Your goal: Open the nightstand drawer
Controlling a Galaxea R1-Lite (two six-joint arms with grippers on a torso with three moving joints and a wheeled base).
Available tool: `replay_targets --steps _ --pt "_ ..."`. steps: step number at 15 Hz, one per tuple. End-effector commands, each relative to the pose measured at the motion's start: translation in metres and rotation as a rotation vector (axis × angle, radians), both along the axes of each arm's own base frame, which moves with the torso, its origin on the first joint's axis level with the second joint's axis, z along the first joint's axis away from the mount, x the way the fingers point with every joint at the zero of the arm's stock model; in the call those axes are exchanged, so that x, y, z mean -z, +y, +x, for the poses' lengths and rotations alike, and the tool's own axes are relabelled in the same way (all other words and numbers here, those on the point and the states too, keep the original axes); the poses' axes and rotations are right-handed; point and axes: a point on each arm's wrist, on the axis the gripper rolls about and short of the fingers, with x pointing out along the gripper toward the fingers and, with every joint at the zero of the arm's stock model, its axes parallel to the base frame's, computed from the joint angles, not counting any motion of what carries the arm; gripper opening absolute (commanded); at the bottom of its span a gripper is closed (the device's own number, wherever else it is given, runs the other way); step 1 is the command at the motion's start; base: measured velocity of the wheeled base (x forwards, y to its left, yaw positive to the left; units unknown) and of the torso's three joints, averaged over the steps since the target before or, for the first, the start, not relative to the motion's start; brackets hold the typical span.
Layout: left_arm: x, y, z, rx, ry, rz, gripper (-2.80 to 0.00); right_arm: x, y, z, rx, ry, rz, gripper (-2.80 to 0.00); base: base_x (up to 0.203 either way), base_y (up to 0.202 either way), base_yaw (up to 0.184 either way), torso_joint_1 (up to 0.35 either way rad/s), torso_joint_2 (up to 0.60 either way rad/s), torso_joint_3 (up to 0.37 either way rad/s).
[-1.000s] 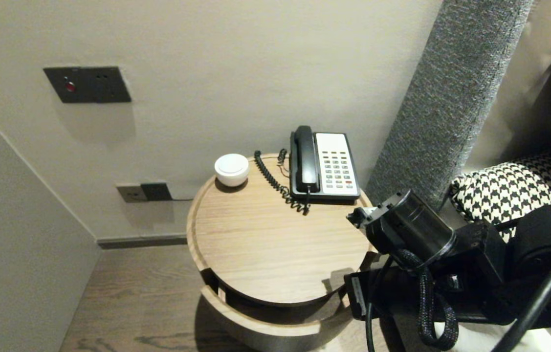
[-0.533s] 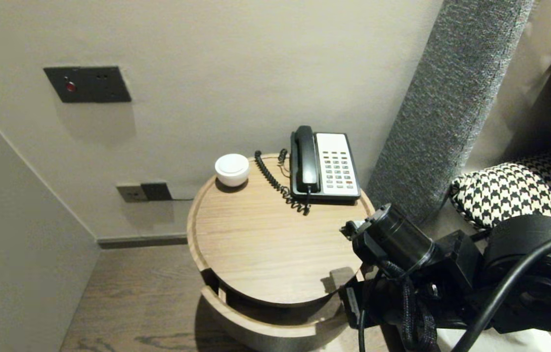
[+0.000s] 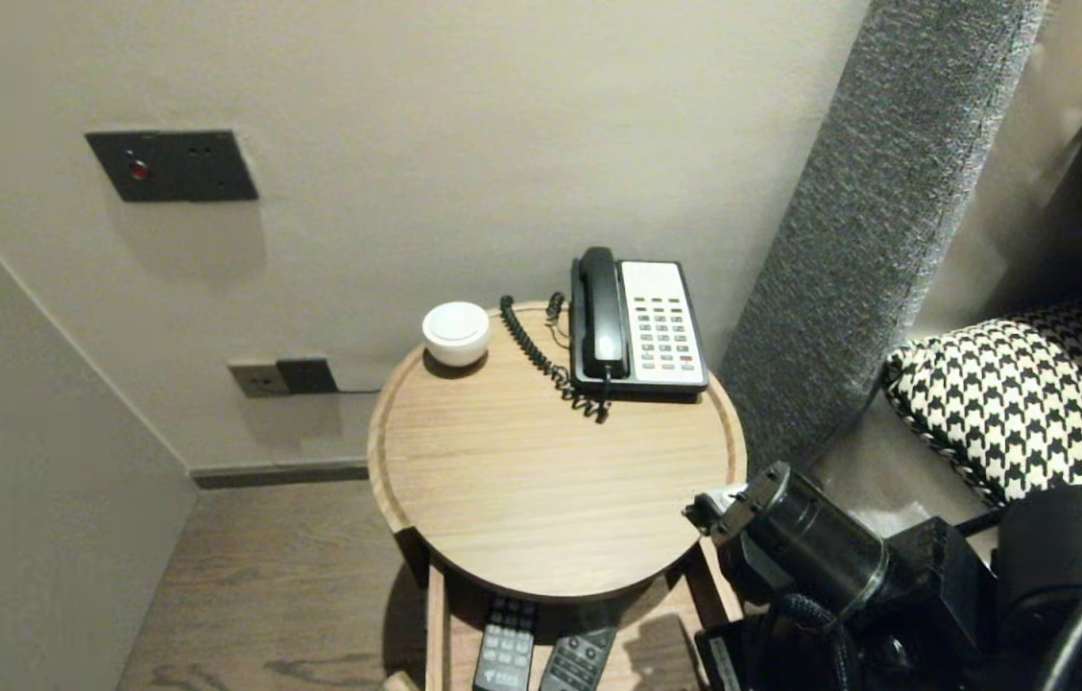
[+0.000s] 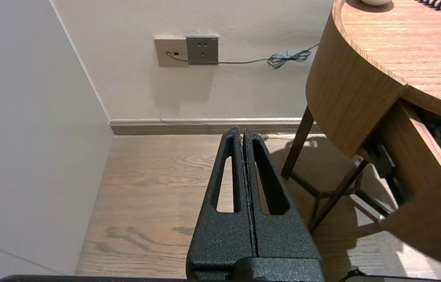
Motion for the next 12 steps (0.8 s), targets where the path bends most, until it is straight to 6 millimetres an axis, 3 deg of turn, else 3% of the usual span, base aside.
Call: replay_targets --steps 1,12 --pt "0.000 0.000 0.000 -0.001 -0.001 -0.001 -2.80 -0.002 -0.006 -0.014 -0.026 0.000 0.003 -2.80 0.000 0.000 0.000 0.000 0.00 0.000" --pt "0.000 0.000 0.000 -0.001 -0.002 -0.001 -2.80 0.015 -0.016 -0.054 -0.151 0.081 -0.024 -2.80 0.000 0.000 0.000 0.000 0.00 0.000"
